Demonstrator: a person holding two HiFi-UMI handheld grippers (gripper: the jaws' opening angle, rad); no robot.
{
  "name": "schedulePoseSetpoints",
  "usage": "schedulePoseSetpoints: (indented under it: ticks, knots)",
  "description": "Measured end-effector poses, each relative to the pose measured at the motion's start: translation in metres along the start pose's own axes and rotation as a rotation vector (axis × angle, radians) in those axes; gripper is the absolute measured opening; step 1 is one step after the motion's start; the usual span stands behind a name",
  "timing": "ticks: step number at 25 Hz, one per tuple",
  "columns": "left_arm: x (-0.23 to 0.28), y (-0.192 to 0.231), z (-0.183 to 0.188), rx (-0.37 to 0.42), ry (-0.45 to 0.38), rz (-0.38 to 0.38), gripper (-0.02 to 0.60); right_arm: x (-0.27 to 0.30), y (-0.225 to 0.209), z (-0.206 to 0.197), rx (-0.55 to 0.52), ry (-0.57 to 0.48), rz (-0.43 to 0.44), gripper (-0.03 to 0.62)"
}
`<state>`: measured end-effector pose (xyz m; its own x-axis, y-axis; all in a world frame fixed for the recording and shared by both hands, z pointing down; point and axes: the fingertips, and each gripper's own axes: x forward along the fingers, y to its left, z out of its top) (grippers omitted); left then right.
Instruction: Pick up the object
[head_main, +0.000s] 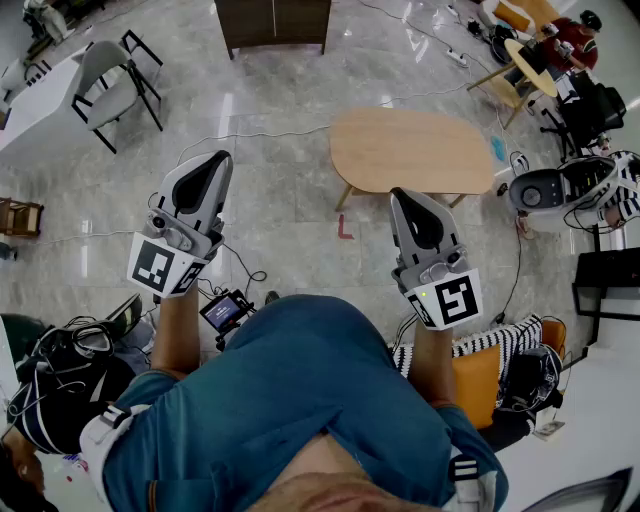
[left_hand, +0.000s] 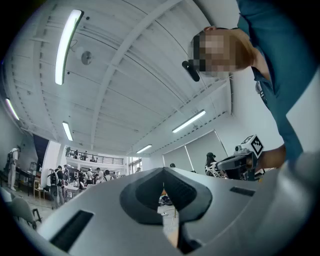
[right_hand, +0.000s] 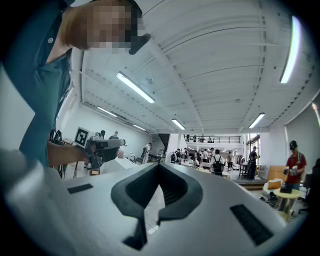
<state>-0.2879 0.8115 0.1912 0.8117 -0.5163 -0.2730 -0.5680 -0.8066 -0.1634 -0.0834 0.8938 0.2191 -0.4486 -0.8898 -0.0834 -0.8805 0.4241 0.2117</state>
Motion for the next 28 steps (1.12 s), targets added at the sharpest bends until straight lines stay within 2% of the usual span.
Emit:
schedulePoseSetpoints:
  ticks: [15,28]
  knots:
    - [0.017,-0.005,-0.01,-0.009,0.022,-0.005,0.005,-0.002,-0.018,-0.008,0.01,0.007,-0.002,0.014]
    - [0.043,-0.04,-0.015,0.014,0.053,0.0,0.005,-0.031,-0.049,-0.019,0.078,-0.042,-0.006,0.014]
